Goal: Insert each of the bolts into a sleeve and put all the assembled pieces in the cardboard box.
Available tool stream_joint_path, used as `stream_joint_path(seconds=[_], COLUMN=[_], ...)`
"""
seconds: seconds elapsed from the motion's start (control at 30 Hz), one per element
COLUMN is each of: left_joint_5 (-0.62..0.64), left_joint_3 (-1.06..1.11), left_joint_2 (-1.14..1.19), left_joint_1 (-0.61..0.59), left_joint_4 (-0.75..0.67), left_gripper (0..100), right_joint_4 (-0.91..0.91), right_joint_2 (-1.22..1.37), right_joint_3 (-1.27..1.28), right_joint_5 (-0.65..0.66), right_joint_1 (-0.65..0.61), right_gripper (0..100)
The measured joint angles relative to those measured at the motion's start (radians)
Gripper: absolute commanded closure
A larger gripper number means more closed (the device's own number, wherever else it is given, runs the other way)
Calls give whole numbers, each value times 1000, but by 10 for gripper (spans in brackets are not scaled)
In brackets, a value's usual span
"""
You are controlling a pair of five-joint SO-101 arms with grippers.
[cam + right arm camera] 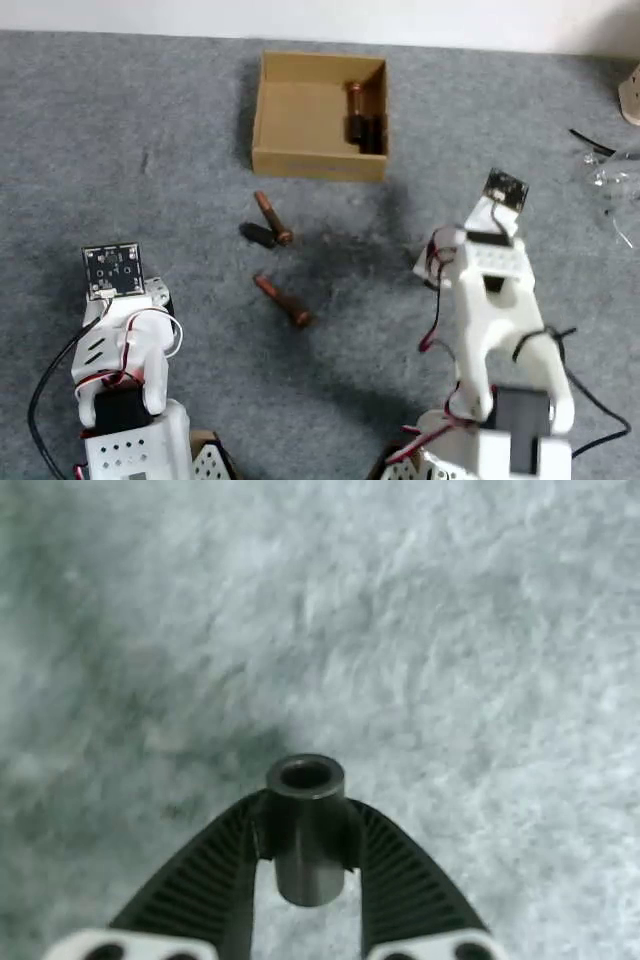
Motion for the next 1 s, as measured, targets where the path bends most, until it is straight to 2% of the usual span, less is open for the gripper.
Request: stream_joint_path(seconds=[0.23, 0.4, 0.53, 0.63, 0.7, 0.8, 1.0], left_joint_5=[2, 2, 2, -8, -66, -227, -494], left_joint_3=[0, -17, -41, -51, -57, -57, -75], left_joint_2=[0, 0, 0, 0, 0, 0, 2], left_joint_1=[5, 81, 187, 224, 242, 316, 456], left_joint_4=[0, 0, -29, -40, -43, -34, 66], left_gripper=[993, 993, 992, 992, 992, 992, 992], right_joint_4=[-158, -245, -256, -256, -256, -256, -256], right_joint_2=[-158, -103, -25, -21, -18, -18, -18], right_joint_3=[198, 209, 198, 190, 189, 189, 189], right_joint_5=[9, 69, 84, 89, 89, 89, 89], right_joint_1=[-44, -44, -43, -44, -44, -44, -44], right_gripper=[993, 993, 993, 993, 993, 993, 993])
